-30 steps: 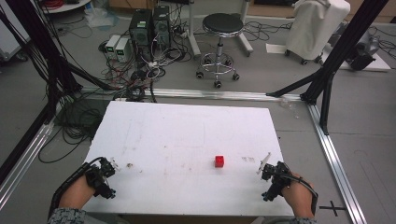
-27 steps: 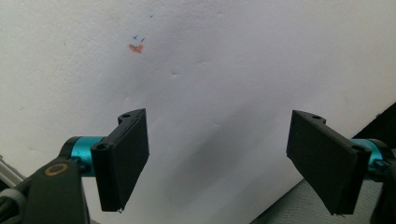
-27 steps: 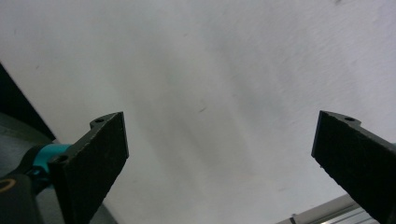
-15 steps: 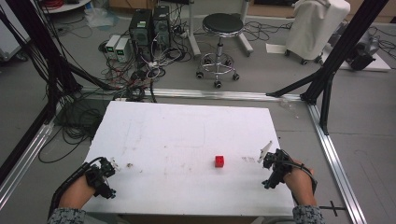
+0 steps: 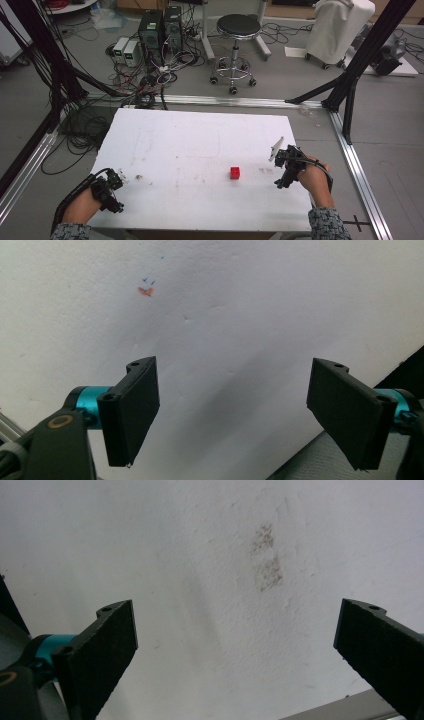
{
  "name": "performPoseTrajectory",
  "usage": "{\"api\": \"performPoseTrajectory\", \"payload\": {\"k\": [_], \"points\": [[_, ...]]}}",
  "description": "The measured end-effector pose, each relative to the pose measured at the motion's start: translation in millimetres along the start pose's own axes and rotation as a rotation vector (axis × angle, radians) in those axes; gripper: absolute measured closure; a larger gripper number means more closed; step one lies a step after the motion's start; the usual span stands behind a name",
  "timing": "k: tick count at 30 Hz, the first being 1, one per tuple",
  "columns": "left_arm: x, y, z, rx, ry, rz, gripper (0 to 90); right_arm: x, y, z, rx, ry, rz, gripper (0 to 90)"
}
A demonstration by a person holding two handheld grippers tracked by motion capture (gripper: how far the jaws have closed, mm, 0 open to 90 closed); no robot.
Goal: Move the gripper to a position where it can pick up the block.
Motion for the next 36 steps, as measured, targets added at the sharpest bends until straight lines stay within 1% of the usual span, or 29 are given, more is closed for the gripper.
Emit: {"api": "performPoseTrajectory", "payload": {"k": [2, 3, 5, 9, 10, 11, 12, 13, 15, 19, 20, 25, 28, 31, 36], "points": [[0.2, -0.3, 0.1, 0.000, 0.003, 0.002, 21.3, 6.5, 1.9, 1.5, 0.001, 0.016, -0.003, 3.0], [0.2, -0.3, 0.2, -0.002, 0.005, 0.002, 21.4, 10.4, 2.6, 1.8, -0.002, 0.032, -0.002, 3.0], [0.3, -0.4, 0.1, -0.003, 0.008, 0.003, 21.4, 18.4, 3.0, 2.2, -0.004, 0.074, 0.001, 3.0], [0.4, -0.5, 0.2, -0.003, 0.008, 0.006, 21.3, 32.1, 1.5, 2.8, 0.003, 0.143, -0.014, 3.0], [0.4, -0.4, 0.0, -0.002, 0.006, 0.007, 21.3, 32.1, 1.5, 2.8, 0.003, 0.143, -0.014, 3.0], [0.2, -0.3, -0.1, -0.002, 0.004, 0.005, 21.4, 38.5, 0.1, 2.2, 0.007, 0.171, -0.032, 3.0], [-0.2, -0.1, -0.4, -0.005, 0.003, 0.003, 21.4, 41.9, -0.7, 1.7, 0.013, 0.177, -0.037, 3.0], [-0.4, -0.3, -0.7, -0.003, 0.002, 0.005, 21.3, 45.8, -1.0, 2.3, 0.008, 0.195, -0.036, 3.0], [-0.8, -0.1, -1.0, -0.002, 0.003, 0.004, 21.3, 52.4, -2.4, 2.2, 0.009, 0.214, -0.036, 3.0], [-1.0, 0.2, -1.1, -0.003, 0.001, 0.004, 21.4, 60.6, -5.8, 3.8, 0.010, 0.232, -0.046, 3.0], [-0.6, 0.0, -0.9, -0.004, 0.006, 0.009, 21.4, 61.9, -6.7, 4.1, 0.012, 0.240, -0.050, 3.0], [0.1, -0.8, -0.7, -0.008, 0.007, 0.007, 21.4, 67.5, -10.0, 5.1, -0.001, 0.257, -0.053, 3.0], [0.8, -0.7, -1.3, -0.004, -0.001, 0.003, 21.4, 77.3, -13.0, 3.7, 0.001, 0.280, -0.032, 3.0], [1.7, -0.9, -0.5, -0.007, -0.002, 0.006, 21.4, 85.2, -16.7, 1.5, 0.008, 0.290, -0.014, 3.0], [1.6, -1.4, -0.6, -0.005, -0.004, 0.000, 21.4, 97.1, -24.6, -2.7, 0.007, 0.330, -0.007, 3.0]]}}
Point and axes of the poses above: each handheld gripper's, and its own axes: y roughly backward along the jaws, x roughly out of its top, z roughly to its right, the point moved 6 cm from there along -y, roughly forward along the jaws, and after that the axes turned 7 degrees about -z, right-handed, at the moved point
